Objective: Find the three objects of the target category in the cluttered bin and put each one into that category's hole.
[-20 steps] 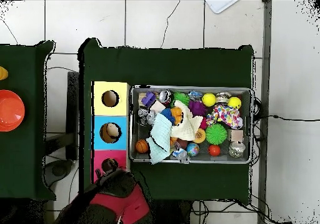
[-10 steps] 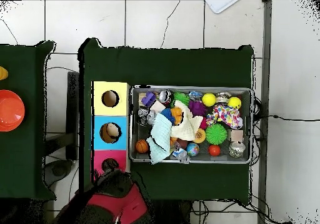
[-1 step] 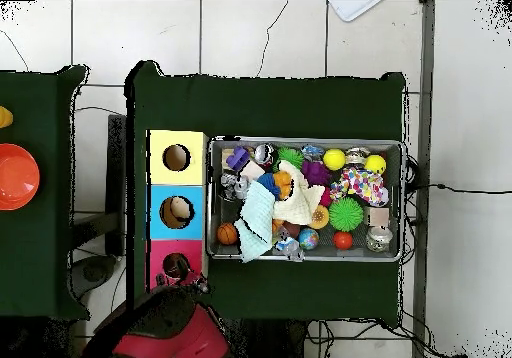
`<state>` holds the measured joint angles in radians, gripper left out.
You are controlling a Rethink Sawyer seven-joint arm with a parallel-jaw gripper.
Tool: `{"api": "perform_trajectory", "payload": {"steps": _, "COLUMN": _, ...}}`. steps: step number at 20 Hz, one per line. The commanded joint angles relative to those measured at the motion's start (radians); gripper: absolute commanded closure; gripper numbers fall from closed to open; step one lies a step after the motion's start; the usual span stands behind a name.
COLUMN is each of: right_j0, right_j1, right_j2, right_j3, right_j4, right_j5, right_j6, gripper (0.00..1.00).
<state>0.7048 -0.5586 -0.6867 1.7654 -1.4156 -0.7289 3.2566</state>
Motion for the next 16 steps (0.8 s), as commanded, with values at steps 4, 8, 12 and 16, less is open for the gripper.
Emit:
{"api": "perform_trajectory", "payload": {"steps": 4, "right_j0": 0.123, "right_j1": 0.099, "right_j2": -0.122, "right_j3": 0.009, "right_j4": -0.071, "right_j5": 0.255, "right_j6": 0.528, "gripper": 0.00}}
{"api": "perform_trajectory", "payload": {"steps": 8, "right_j0": 0.128, "right_j1": 0.110, "right_j2": -0.143, "right_j3": -0.006, "right_j4": -0.079, "right_j5": 0.249, "right_j6": 0.545, "gripper": 0.00}}
{"api": "perform_trajectory", "payload": {"steps": 12, "right_j0": 0.143, "right_j1": 0.120, "right_j2": -0.165, "right_j3": -0.008, "right_j4": -0.082, "right_j5": 0.237, "right_j6": 0.575, "gripper": 0.00}}
{"api": "perform_trajectory", "payload": {"steps": 16, "right_j0": 0.145, "right_j1": 0.084, "right_j2": -0.172, "right_j3": 0.000, "right_j4": -0.048, "right_j5": 0.241, "right_j6": 0.553, "gripper": 0.00}}
